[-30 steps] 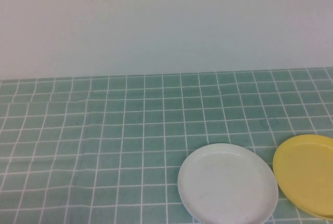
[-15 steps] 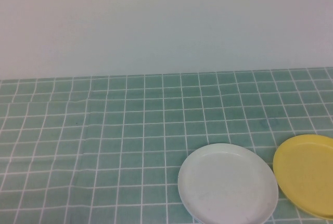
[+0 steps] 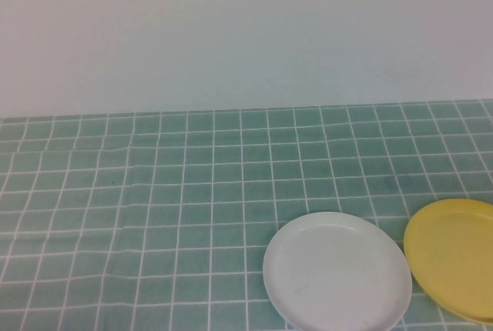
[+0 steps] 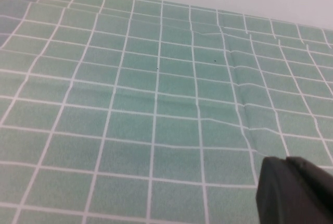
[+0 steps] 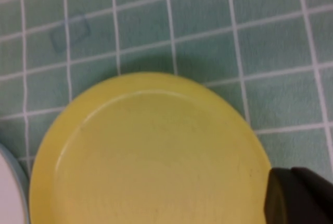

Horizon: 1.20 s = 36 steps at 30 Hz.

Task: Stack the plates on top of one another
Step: Pick up the yellow plate

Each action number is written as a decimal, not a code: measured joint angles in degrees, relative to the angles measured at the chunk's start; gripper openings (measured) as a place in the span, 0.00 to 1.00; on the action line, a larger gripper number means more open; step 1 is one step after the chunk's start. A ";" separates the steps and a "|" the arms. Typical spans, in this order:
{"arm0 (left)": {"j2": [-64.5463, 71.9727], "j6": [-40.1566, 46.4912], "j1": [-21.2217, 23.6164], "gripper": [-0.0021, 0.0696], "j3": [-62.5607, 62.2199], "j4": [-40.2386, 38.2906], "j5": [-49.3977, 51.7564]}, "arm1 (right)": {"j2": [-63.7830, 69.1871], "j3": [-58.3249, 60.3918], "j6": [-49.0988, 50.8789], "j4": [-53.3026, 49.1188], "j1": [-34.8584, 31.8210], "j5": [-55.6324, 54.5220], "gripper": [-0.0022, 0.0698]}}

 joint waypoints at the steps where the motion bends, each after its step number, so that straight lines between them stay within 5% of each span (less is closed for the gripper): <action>1: 0.00 0.00 0.00 0.03 0.00 0.00 0.00 | 0.94 0.00 0.00 -0.12 0.00 0.28 0.07; 8: 0.00 0.00 0.00 0.03 0.00 0.00 0.00 | 5.56 0.00 -1.02 -0.12 0.00 1.26 0.44; 16: 0.00 0.00 0.00 0.03 0.00 0.00 0.00 | 8.47 -0.50 -6.19 2.17 0.00 1.40 0.49; 26: 0.00 0.00 0.00 0.03 0.00 0.00 0.00 | 13.30 -0.50 -10.40 2.72 0.00 1.40 0.47; 31: 0.00 0.00 0.00 0.03 0.00 0.00 0.00 | 15.56 -0.50 -12.73 2.96 0.00 1.20 0.34; 36: 0.00 0.00 0.00 0.03 0.00 0.00 0.00 | 16.38 -0.54 -13.08 3.77 0.00 0.86 0.11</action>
